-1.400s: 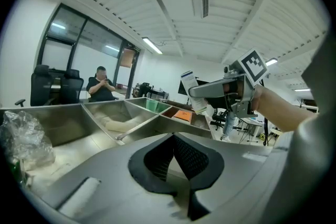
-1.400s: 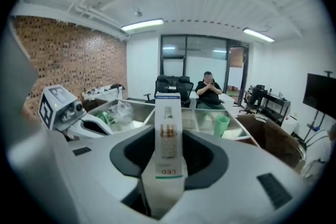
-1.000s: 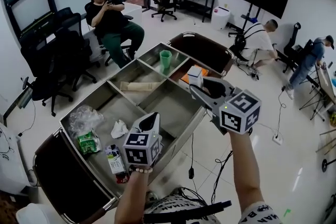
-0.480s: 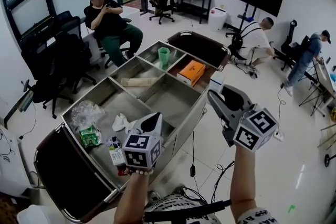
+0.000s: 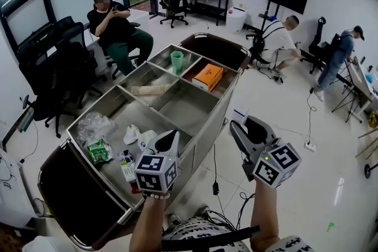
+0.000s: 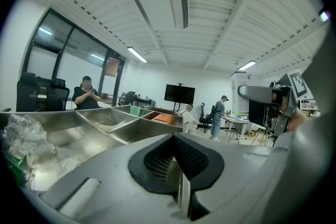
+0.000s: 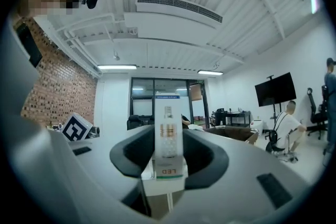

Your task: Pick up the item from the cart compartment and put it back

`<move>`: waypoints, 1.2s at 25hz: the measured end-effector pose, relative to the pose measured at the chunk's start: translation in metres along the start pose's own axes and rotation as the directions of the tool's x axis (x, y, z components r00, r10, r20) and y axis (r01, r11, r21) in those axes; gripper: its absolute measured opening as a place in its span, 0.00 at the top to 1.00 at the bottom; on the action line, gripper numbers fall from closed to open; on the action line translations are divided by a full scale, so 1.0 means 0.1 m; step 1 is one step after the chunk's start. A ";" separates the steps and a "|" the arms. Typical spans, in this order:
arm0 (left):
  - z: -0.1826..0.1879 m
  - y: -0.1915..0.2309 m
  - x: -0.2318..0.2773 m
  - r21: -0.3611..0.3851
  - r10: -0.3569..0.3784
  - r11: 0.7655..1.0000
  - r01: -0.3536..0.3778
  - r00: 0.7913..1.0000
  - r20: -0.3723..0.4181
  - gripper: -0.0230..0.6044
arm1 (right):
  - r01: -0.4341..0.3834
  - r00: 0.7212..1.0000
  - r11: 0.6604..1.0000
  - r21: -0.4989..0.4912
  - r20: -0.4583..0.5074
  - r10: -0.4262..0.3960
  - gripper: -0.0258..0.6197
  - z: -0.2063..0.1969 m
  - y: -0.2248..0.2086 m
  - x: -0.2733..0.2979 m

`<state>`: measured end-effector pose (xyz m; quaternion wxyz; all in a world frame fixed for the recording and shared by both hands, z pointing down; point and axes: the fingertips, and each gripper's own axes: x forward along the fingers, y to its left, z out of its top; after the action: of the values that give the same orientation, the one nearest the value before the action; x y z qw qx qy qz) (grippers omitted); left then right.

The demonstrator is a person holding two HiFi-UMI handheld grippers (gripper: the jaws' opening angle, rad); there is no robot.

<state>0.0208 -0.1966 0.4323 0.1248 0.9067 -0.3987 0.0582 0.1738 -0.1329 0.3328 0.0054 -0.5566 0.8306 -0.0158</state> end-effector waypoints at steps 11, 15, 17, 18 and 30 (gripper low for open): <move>0.03 -0.01 -0.08 0.017 0.003 1.000 -0.003 1.000 0.027 0.96 | 0.052 0.997 0.996 0.071 -0.058 -0.048 0.70 -0.48 0.02 -0.16; 0.04 -0.02 -0.10 0.024 0.002 1.000 -0.002 1.000 0.030 0.96 | 0.064 0.997 0.995 0.074 -0.056 -0.060 0.70 -0.48 -0.01 -0.19; 0.05 -0.03 -0.12 0.030 0.005 1.000 -0.006 0.999 0.032 0.96 | 0.065 0.996 0.995 0.076 -0.063 -0.060 0.70 -0.49 -0.01 -0.19; 0.06 -0.02 -0.13 0.031 0.007 0.999 -0.008 0.999 0.032 0.96 | 0.063 0.996 0.995 0.078 -0.065 -0.058 0.70 -0.50 -0.01 -0.19; 0.06 0.02 -0.17 -0.011 0.013 1.000 -0.012 0.999 0.044 0.96 | 0.032 0.996 0.996 0.085 -0.082 -0.025 0.70 -0.59 0.10 -0.13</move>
<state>0.0085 -0.1876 0.4231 0.1204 0.9046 -0.4073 0.0370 0.1675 -0.1162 0.3908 -0.0043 -0.5665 0.8207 -0.0745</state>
